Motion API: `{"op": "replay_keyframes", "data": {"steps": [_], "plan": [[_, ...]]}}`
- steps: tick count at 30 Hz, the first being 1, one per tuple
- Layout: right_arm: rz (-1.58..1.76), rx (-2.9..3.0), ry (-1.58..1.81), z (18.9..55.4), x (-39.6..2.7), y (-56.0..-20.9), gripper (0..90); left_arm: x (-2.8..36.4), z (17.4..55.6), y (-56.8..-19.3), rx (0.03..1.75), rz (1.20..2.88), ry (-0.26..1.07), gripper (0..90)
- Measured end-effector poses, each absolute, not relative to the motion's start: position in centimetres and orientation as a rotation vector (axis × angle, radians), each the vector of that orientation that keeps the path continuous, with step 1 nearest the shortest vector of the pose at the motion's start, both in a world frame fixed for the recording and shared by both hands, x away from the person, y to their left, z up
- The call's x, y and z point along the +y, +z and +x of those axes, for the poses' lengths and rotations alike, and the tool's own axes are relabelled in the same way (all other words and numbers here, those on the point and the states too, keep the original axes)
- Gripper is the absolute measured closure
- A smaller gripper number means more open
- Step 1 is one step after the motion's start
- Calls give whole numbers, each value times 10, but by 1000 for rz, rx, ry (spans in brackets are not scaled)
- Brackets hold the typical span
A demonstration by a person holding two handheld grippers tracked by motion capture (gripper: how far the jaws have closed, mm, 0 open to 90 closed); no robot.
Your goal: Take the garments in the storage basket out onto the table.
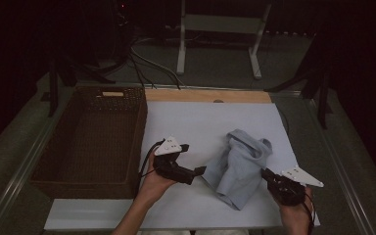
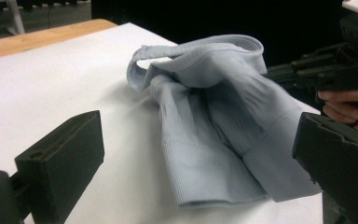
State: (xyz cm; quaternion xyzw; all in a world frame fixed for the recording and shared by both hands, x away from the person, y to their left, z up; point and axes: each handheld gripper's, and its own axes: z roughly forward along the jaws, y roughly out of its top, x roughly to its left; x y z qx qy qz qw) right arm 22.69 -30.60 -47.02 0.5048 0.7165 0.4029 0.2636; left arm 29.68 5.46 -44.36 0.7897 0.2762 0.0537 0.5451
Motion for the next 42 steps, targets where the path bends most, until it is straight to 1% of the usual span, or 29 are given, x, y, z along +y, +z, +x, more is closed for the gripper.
{"op": "replay_keyframes", "data": {"steps": [2, 4, 12, 15, 17, 20, 21, 26, 42], "plan": [[1365, 1937, 1087, 227, -305, -470, 769, 57, 295, -445, 655, 1870, 127, 37], [1370, 1930, 1073, 228, -304, -470, 706, 59, 294, -446, 657, 1865, 132, 37], [1375, 1912, 1127, 229, -297, -467, 372, 63, 291, -446, 661, 1857, 139, 37], [1366, 1909, 1152, 229, -293, -465, 279, 65, 289, -447, 657, 1859, 143, 37], [1359, 1916, 1169, 229, -288, -464, 240, 66, 288, -446, 656, 1855, 141, 37], [1339, 1931, 1189, 229, -281, -462, 215, 68, 287, -446, 663, 1851, 150, 37], [1316, 1953, 1199, 229, -273, -461, 198, 68, 287, -446, 664, 1850, 150, 37], [1254, 2016, 1222, 231, -252, -458, 168, 70, 286, -446, 670, 1856, 167, 37], [1193, 2084, 1272, 247, -216, -449, 155, 77, 285, -441, 688, 1837, 189, 37]]}}
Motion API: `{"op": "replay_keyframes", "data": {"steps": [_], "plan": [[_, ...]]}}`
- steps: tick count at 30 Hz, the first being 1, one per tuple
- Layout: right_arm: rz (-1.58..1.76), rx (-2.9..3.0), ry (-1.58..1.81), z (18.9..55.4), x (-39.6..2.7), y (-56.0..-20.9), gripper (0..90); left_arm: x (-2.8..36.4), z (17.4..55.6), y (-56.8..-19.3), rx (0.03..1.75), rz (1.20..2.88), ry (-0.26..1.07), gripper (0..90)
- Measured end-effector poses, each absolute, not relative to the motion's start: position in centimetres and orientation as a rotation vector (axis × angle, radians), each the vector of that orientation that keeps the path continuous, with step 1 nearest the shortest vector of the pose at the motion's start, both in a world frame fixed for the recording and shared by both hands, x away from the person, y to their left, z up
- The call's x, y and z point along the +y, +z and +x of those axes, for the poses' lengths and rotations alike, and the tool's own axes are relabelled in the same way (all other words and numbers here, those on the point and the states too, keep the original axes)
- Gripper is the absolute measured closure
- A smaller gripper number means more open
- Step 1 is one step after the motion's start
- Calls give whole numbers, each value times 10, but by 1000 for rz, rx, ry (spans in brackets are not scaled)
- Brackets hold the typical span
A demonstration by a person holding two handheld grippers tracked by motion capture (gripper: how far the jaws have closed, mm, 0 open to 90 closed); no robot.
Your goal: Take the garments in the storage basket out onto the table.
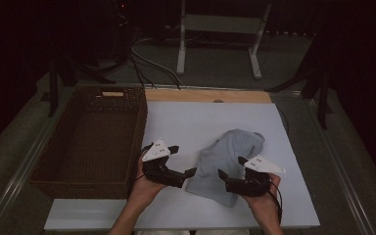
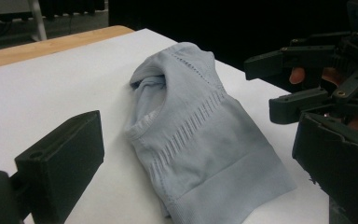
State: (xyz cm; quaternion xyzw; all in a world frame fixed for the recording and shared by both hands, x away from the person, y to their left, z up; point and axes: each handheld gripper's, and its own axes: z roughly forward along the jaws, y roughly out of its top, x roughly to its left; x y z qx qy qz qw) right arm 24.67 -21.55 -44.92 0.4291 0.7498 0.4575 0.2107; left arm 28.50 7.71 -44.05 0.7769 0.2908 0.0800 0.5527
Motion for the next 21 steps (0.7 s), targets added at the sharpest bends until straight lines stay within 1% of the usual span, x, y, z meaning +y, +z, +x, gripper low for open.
{"op": "replay_keyframes", "data": {"steps": [7, 21], "plan": [[1169, 2122, 1279, 253, -200, -452, 153, 78, 285, -441, 690, 1841, 192, 37], [1172, 2204, 1205, 266, -181, -473, 149, 80, 285, -442, 699, 1844, 199, 37]]}}
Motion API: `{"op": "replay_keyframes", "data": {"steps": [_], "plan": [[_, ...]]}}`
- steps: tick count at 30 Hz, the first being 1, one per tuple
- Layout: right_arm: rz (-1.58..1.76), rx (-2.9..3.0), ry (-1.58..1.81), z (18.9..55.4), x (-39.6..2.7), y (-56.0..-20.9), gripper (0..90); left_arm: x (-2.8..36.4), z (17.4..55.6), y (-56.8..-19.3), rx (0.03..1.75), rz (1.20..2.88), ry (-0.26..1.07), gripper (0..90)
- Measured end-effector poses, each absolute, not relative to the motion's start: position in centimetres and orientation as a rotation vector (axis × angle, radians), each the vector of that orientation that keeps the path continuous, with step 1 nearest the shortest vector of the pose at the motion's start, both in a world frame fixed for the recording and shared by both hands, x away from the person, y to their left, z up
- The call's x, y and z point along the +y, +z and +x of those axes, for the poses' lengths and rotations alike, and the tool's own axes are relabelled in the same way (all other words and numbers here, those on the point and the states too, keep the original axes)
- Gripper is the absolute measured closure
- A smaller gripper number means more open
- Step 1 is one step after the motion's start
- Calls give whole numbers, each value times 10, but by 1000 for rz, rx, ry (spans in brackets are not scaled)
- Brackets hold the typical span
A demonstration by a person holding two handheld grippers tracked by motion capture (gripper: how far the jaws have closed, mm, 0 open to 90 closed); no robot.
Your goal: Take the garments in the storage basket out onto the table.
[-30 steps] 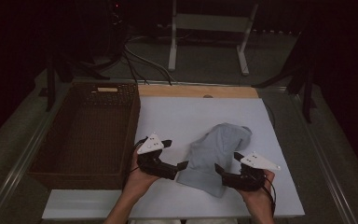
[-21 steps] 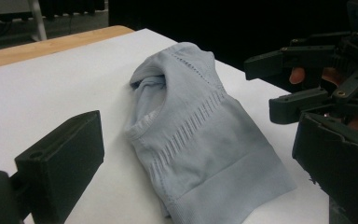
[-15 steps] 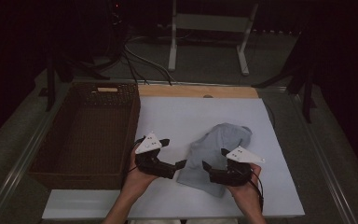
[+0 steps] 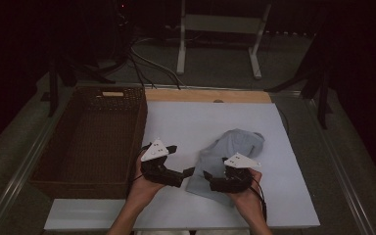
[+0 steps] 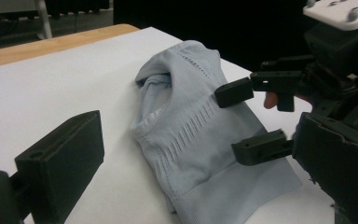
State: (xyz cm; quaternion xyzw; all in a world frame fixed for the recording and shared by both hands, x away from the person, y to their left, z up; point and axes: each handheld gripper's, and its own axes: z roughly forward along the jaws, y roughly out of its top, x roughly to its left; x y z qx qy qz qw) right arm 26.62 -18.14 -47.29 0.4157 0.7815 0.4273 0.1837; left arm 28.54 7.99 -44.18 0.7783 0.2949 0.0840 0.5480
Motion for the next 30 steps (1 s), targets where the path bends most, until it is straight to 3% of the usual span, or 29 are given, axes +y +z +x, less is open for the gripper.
{"op": "replay_keyframes", "data": {"steps": [8, 18, 24, 30], "plan": [[1199, 2233, 1080, 276, -184, -484, 143, 80, 286, -443, 702, 1842, 195, 37], [1261, 2269, 957, 284, -183, -499, 249, 81, 285, -443, 701, 1840, 194, 37], [1276, 2274, 891, 287, -180, -503, 398, 81, 285, -442, 699, 1838, 195, 37], [1255, 2293, 873, 287, -176, -502, 685, 81, 285, -443, 698, 1840, 195, 37]]}}
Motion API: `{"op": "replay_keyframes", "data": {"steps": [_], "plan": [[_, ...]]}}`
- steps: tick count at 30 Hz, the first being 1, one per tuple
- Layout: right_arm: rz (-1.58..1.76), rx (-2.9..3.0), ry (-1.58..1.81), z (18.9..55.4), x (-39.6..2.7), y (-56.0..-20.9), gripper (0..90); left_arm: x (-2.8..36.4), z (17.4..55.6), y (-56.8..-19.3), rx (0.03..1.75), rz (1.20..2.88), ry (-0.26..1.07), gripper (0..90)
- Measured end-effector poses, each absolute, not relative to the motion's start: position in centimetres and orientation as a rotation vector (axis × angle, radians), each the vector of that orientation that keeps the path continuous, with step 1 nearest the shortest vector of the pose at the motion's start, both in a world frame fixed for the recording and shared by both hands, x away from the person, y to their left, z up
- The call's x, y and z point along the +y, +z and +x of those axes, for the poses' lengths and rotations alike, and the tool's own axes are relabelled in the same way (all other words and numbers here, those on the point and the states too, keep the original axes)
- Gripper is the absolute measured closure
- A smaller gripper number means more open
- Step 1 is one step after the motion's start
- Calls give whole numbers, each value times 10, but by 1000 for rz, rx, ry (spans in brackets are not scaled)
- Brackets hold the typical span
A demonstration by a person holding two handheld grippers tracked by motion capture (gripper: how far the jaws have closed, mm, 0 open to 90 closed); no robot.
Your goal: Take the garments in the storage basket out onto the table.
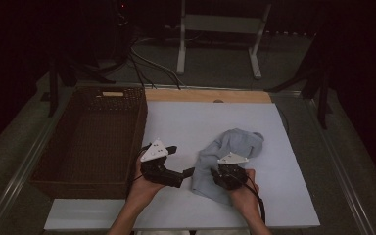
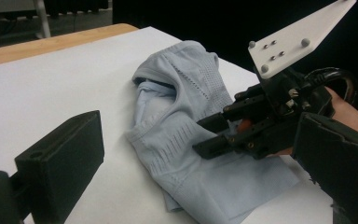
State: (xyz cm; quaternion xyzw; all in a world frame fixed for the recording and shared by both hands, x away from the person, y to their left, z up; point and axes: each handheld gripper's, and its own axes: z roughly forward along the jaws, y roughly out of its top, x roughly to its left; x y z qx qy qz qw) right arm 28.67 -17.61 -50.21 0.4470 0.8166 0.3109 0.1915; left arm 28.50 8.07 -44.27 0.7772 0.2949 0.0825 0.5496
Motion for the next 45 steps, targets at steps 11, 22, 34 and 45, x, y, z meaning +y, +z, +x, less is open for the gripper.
{"op": "replay_keyframes", "data": {"steps": [11, 22, 34, 45], "plan": [[1227, 2226, 1003, 270, -192, -473, 791, 80, 286, -445, 701, 1838, 198, 37], [1275, 2144, 1062, 251, -232, -461, 781, 70, 286, -450, 675, 1834, 206, 37], [1318, 2096, 1050, 240, -254, -461, 777, 47, 290, -460, 655, 1874, 215, 38], [1339, 2080, 1055, 238, -261, -462, 777, 26, 295, -474, 664, 1926, 213, 38]]}}
